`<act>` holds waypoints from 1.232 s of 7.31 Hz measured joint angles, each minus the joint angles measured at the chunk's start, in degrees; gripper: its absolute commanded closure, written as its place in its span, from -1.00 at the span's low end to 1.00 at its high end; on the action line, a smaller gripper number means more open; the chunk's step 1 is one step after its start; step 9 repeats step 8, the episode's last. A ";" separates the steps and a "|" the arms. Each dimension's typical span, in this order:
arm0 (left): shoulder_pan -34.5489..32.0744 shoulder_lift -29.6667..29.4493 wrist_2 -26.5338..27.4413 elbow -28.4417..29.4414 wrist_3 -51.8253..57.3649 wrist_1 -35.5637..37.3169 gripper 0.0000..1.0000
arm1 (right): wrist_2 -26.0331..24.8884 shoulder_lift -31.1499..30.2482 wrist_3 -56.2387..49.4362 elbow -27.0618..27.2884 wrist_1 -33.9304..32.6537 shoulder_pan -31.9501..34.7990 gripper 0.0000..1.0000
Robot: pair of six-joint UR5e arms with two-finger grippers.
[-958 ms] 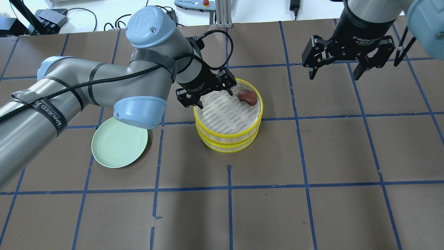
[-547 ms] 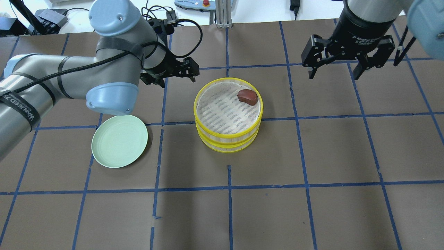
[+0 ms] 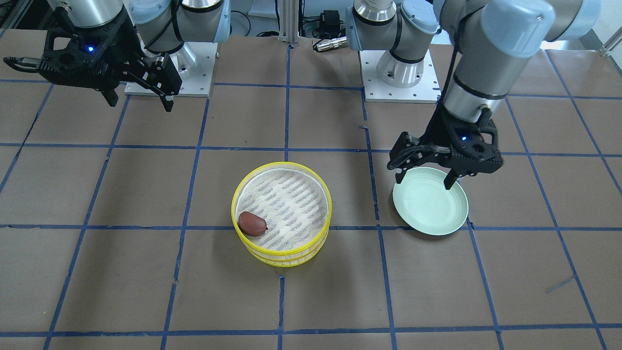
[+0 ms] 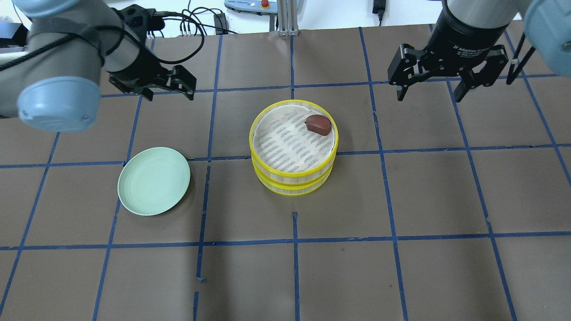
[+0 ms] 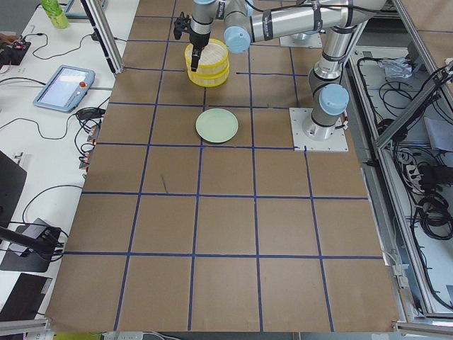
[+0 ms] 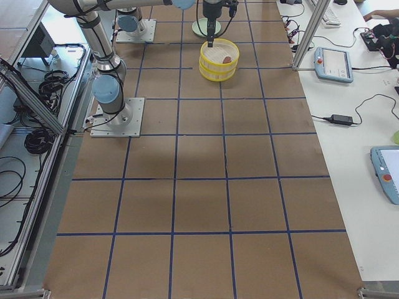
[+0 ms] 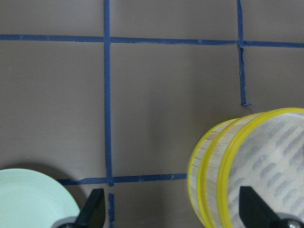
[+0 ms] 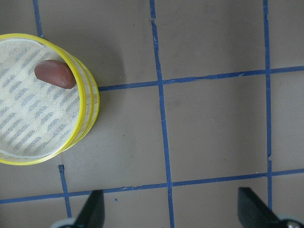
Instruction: Stack buns with steamer
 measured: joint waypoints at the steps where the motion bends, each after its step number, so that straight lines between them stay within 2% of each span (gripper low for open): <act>1: 1.99 2.28 2.37 1.58 1.25 -6.39 -1.00 | -0.02 0.07 0.06 -0.11 -1.38 -0.01 -0.98; 2: 2.72 3.69 5.37 3.38 1.32 -11.87 -1.00 | -0.06 0.09 0.08 -0.13 -2.35 -0.05 -0.98; 4: 2.85 4.78 6.49 5.09 1.09 -16.88 -1.00 | -0.08 0.09 0.09 -0.05 -2.87 -0.08 -0.98; 7: 2.69 4.89 2.52 4.99 1.01 -17.64 -1.00 | -0.05 0.08 0.10 -0.01 -2.90 -0.09 -0.98; 9: 2.67 4.89 2.16 4.91 1.01 -17.67 -1.00 | -0.06 0.08 0.08 0.02 -2.90 -0.09 -0.99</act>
